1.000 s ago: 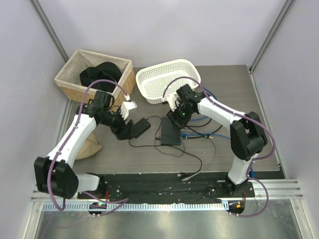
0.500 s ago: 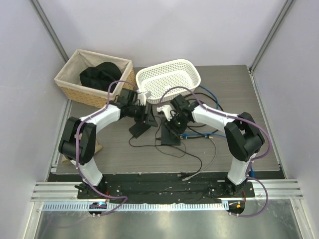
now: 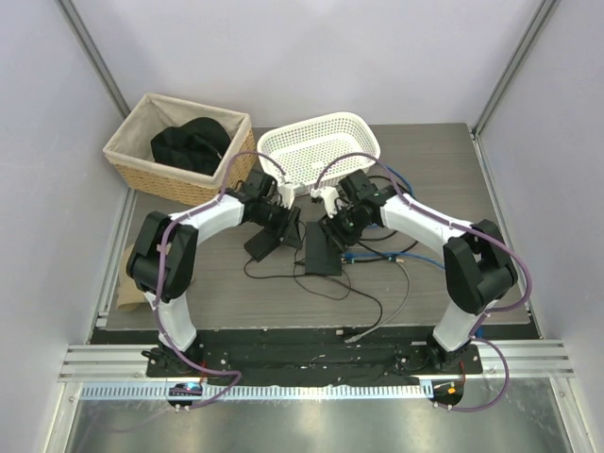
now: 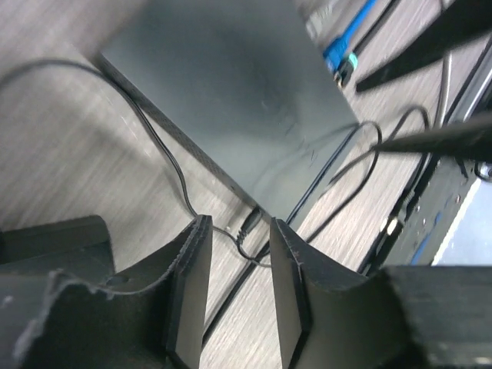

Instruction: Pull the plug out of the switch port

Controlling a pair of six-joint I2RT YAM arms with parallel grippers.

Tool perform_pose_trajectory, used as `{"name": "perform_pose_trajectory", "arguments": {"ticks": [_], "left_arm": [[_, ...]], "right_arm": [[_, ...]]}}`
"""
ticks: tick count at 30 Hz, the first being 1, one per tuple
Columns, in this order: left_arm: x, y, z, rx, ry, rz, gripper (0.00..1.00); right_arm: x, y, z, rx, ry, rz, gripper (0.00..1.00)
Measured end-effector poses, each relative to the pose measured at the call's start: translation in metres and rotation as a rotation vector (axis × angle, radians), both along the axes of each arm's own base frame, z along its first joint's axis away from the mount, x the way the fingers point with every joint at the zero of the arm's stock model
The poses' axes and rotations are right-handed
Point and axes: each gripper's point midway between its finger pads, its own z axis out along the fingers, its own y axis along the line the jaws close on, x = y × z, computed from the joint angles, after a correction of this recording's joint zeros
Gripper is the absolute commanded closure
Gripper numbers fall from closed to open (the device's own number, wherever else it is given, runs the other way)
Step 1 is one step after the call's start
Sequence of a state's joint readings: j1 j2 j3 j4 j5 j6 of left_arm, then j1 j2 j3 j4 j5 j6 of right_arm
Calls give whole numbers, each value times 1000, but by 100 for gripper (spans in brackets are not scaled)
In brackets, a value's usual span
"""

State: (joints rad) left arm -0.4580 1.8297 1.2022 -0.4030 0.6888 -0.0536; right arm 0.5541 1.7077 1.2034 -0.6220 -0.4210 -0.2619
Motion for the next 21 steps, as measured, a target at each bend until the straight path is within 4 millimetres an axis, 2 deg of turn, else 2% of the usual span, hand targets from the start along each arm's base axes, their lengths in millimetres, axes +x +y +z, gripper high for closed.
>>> {"name": "perform_pose_trajectory", "arguments": {"ticks": [13,17,21], "left_arm": [[-23,-3,-33,43,57,-121,67],[-33,-6,-35,38,73,-168,68],[-34,-7,-38,45,71,-201,68]], "right_arm": [[21,-23,14,39,-8,-109,57],[24,-29,11,35,-3,-138,57],[32,-35,12,46,-2,-183,56]]}}
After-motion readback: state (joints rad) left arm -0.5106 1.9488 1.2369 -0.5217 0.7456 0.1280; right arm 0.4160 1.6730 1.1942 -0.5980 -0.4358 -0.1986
